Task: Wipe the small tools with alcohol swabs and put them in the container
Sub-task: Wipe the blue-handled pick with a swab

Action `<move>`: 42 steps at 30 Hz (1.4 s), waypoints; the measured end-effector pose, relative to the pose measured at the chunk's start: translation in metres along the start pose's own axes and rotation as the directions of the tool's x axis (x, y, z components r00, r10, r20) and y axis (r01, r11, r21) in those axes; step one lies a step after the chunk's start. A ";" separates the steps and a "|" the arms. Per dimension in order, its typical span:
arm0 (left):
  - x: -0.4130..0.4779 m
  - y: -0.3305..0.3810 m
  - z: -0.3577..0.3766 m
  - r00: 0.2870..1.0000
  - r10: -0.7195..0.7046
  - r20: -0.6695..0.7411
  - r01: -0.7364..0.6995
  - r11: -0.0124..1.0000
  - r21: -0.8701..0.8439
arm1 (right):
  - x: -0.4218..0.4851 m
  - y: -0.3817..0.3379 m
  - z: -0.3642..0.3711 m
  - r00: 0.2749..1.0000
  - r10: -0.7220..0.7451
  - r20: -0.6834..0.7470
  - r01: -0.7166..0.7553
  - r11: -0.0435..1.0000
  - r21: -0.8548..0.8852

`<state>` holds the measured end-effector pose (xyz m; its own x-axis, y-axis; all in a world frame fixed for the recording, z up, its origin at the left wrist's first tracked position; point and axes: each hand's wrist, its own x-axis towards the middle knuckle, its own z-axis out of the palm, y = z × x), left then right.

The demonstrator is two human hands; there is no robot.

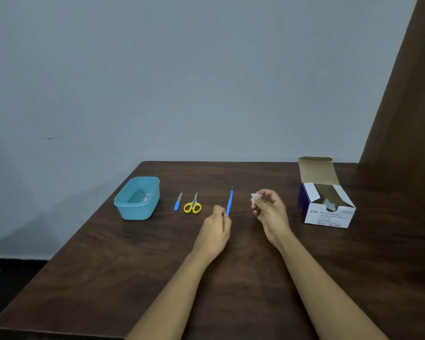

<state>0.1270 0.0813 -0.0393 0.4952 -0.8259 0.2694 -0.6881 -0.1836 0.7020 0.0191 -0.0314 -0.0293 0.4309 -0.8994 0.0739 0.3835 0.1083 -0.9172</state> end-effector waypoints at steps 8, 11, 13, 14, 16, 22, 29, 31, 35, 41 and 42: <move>-0.003 -0.003 0.000 0.994 0.111 -0.022 -0.110 0.993 0.032 | 0.000 -0.002 -0.002 0.995 0.060 -0.079 -0.059 0.998 0.006; -0.005 -0.003 -0.002 0.989 0.143 -0.023 -0.142 0.988 0.056 | -0.001 -0.001 -0.001 0.992 0.065 -0.109 -0.066 0.998 -0.008; -0.004 -0.003 -0.002 0.988 0.152 -0.026 -0.150 0.987 0.058 | -0.002 -0.001 -0.002 0.992 0.059 -0.111 -0.062 0.998 -0.021; -0.004 -0.003 -0.002 0.988 0.153 -0.026 -0.151 0.987 0.061 | -0.002 -0.001 -0.002 0.993 0.059 -0.107 -0.061 0.998 -0.024; -0.004 -0.004 -0.003 0.988 0.155 -0.019 -0.153 0.985 0.077 | -0.003 -0.003 -0.002 0.992 0.065 -0.109 -0.069 0.997 -0.041; -0.004 -0.004 -0.005 0.986 0.165 0.010 -0.165 0.980 0.115 | -0.005 -0.005 -0.001 0.995 0.036 -0.096 -0.048 0.991 -0.125; -0.002 -0.005 -0.005 0.988 0.146 0.046 -0.151 0.979 0.136 | -0.006 -0.007 -0.001 0.998 0.048 -0.039 -0.056 0.974 -0.217; -0.002 -0.006 -0.006 0.988 0.150 0.043 -0.155 0.978 0.138 | -0.007 -0.009 0.000 0.998 0.056 -0.038 -0.063 0.973 -0.222; -0.001 -0.006 -0.006 0.986 0.159 0.041 -0.163 0.976 0.147 | -0.007 -0.011 0.000 0.992 0.123 -0.018 -0.125 0.979 -0.161; 0.000 -0.006 -0.006 0.988 0.147 0.044 -0.152 0.977 0.149 | -0.007 -0.014 -0.003 0.978 0.204 0.041 -0.205 0.979 0.013; -0.001 -0.006 -0.006 0.988 0.150 0.042 -0.155 0.977 0.146 | -0.007 -0.014 -0.003 0.978 0.204 0.041 -0.205 0.979 0.013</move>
<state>0.1336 0.0859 -0.0399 0.3635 -0.8659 0.3437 -0.8265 -0.1295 0.5479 0.0081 -0.0281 -0.0177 0.5329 -0.8404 -0.0988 0.2980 0.2956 -0.9076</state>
